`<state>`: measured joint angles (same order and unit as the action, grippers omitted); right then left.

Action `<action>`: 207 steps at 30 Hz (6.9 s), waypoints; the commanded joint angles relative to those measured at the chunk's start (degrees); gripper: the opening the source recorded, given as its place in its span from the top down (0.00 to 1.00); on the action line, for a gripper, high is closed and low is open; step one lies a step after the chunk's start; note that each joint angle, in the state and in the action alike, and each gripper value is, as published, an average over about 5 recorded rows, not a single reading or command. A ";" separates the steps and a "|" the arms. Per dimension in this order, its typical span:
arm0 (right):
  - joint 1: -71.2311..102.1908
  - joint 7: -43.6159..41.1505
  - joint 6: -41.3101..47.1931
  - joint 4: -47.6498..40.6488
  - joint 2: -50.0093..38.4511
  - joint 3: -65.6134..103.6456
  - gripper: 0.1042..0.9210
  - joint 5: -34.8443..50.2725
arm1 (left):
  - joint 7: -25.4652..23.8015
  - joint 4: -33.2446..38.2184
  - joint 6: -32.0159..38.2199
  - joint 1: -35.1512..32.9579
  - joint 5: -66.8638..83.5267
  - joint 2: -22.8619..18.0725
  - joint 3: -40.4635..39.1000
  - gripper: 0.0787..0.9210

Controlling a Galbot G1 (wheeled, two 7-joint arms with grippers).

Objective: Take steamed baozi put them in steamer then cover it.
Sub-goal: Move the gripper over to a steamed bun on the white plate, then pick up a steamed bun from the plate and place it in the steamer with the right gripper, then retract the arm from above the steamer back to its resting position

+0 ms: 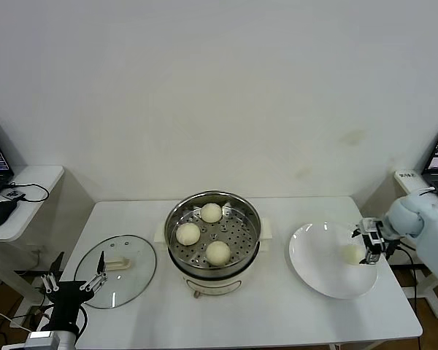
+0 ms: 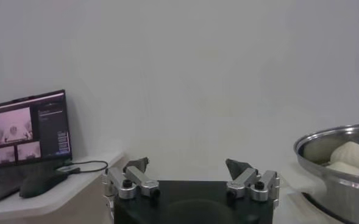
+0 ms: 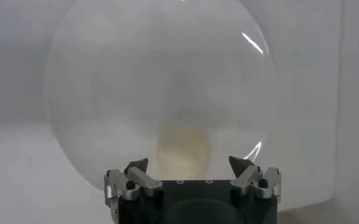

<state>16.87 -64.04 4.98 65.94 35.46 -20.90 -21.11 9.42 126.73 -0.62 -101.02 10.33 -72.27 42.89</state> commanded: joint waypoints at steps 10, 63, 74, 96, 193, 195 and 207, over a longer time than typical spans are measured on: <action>0.67 1.21 -1.36 -8.37 5.83 1.49 0.12 -3.54 | 0.02 -1.19 0.02 0.72 0.15 0.12 -0.11 0.12; -55.96 8.51 28.36 29.49 5.53 -44.76 0.39 44.00 | -0.01 -0.94 0.03 1.78 0.40 0.14 -0.65 0.12; -51.11 15.29 32.69 24.46 21.43 -46.48 0.39 52.82 | 0.02 -0.39 0.10 1.98 0.41 -0.72 -0.44 0.12; -39.04 12.15 26.87 10.65 28.62 -46.97 0.39 35.75 | 0.05 -1.27 0.19 2.63 0.85 -0.73 -0.16 0.12; 76.83 61.24 -14.46 51.76 37.06 79.32 0.12 30.65 | 2.10 -41.35 10.63 24.71 -85.40 8.07 -6.55 0.12; 76.98 61.22 -14.47 51.89 37.22 79.39 0.12 30.54 | 2.02 -41.72 10.66 25.15 -85.19 8.29 -6.71 0.12; 77.76 60.82 -14.59 52.49 38.27 79.30 0.12 29.74 | 2.10 -45.73 10.80 29.57 -84.25 8.70 -8.25 0.12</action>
<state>93.87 -3.19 -9.42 118.20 73.06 58.05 8.89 11.83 84.48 10.13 -75.80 -74.23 -63.77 35.76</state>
